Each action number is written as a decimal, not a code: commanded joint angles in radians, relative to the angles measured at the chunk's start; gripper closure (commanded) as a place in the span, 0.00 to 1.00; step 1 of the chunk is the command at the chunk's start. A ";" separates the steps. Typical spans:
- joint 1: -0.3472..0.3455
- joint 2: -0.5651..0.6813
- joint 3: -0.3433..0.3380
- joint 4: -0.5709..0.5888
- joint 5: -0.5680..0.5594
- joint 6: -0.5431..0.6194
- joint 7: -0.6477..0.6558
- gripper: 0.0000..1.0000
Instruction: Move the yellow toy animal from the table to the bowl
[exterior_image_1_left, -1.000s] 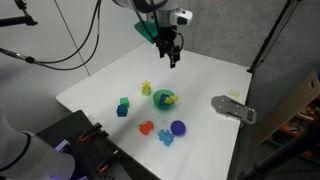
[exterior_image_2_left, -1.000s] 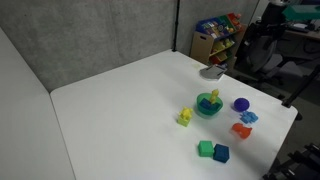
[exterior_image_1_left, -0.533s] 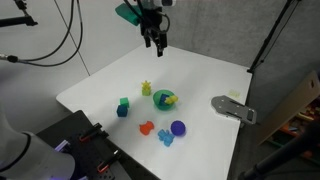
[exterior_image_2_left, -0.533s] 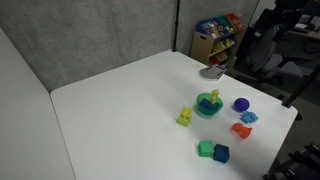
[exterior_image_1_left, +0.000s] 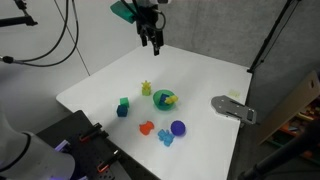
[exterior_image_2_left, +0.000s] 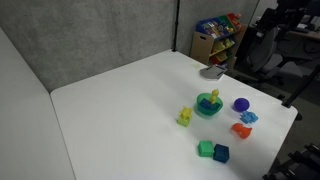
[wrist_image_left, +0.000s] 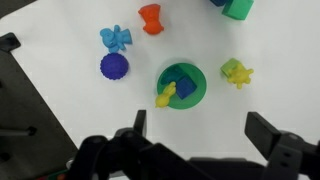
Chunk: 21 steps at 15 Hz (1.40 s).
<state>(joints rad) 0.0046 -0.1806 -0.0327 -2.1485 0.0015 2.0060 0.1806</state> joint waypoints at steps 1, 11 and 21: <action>-0.001 -0.030 0.008 0.007 0.061 -0.016 -0.042 0.00; 0.016 -0.237 0.008 0.005 0.131 -0.195 -0.158 0.00; -0.025 -0.253 0.014 0.034 -0.109 -0.343 -0.181 0.00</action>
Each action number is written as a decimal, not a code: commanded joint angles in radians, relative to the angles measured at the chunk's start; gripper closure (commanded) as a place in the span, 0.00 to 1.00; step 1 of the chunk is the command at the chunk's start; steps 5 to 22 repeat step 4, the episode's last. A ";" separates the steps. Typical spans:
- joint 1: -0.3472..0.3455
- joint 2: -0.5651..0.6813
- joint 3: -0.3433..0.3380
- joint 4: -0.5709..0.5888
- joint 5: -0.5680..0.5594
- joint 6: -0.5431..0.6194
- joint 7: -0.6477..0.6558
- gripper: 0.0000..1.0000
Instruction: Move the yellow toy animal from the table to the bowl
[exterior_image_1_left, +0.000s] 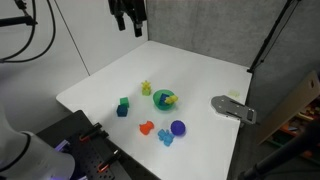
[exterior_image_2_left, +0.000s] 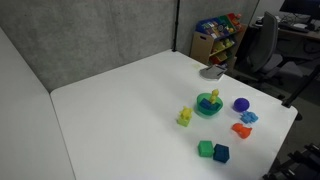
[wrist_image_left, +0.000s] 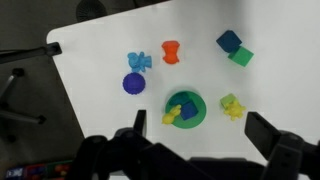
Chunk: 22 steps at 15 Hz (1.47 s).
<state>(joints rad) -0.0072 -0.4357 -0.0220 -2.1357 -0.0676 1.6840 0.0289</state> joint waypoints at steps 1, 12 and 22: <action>-0.007 0.001 0.005 0.002 -0.013 -0.002 -0.002 0.00; -0.008 0.002 0.005 -0.002 -0.017 -0.002 -0.002 0.00; -0.008 0.002 0.005 -0.002 -0.017 -0.002 -0.002 0.00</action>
